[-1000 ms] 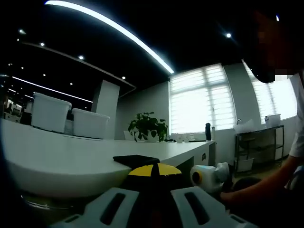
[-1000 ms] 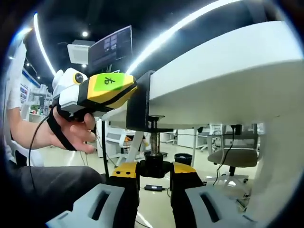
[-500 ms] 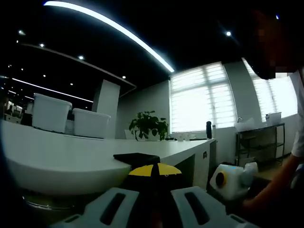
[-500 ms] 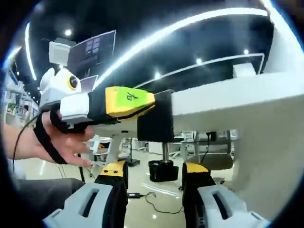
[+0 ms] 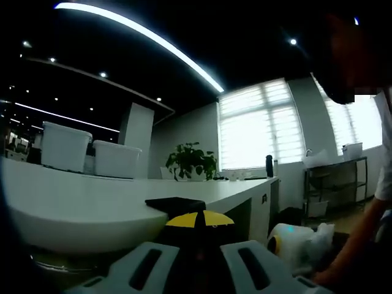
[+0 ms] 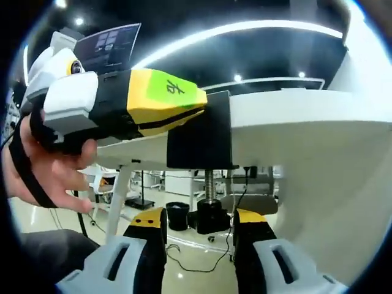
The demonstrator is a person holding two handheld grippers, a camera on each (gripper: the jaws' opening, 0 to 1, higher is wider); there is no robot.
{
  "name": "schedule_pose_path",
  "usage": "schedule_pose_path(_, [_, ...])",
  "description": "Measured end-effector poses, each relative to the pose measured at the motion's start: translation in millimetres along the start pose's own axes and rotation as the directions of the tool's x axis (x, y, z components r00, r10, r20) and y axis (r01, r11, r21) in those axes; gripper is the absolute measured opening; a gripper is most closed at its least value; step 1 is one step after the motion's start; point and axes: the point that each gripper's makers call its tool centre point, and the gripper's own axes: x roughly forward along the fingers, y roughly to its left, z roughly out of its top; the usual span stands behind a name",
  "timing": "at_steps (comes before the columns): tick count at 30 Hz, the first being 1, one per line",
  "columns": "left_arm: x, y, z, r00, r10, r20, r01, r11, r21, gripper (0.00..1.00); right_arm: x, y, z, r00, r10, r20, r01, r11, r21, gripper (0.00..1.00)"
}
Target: Clamp the fixed fixture on the desktop, loosen the retaining clip, secure it to the edge of the desk, and tighten the retaining clip.
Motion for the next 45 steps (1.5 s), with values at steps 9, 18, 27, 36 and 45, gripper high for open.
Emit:
schedule_pose_path(9, [6, -6.5, 1.1, 0.999, -0.041, -0.017, 0.041, 0.999, 0.022, 0.03, -1, -10, -2.1, 1.000, 0.015, 0.011, -0.015, 0.999, -0.030, 0.25])
schedule_pose_path(18, [6, -6.4, 1.1, 0.999, -0.042, 0.003, 0.042, 0.999, 0.002, 0.03, 2, -5, -3.7, 0.984, 0.176, 0.004, -0.176, 0.984, 0.029, 0.24])
schedule_pose_path(27, [7, -5.7, 1.0, 0.999, -0.051, -0.017, 0.051, 0.998, 0.030, 0.03, 5, 3, -5.3, 0.918, 0.395, -0.027, -0.394, 0.918, 0.044, 0.24])
schedule_pose_path(36, [8, -4.7, 1.1, 0.998, -0.062, -0.023, 0.062, 0.998, 0.022, 0.03, 6, 3, -9.0, 0.854, 0.520, -0.006, -0.515, 0.848, 0.129, 0.25])
schedule_pose_path(45, [8, -5.1, 0.6, 0.998, -0.065, -0.016, 0.065, 0.998, 0.009, 0.03, -4, -18, -12.0, 0.958, 0.284, -0.035, -0.277, 0.952, 0.132, 0.45])
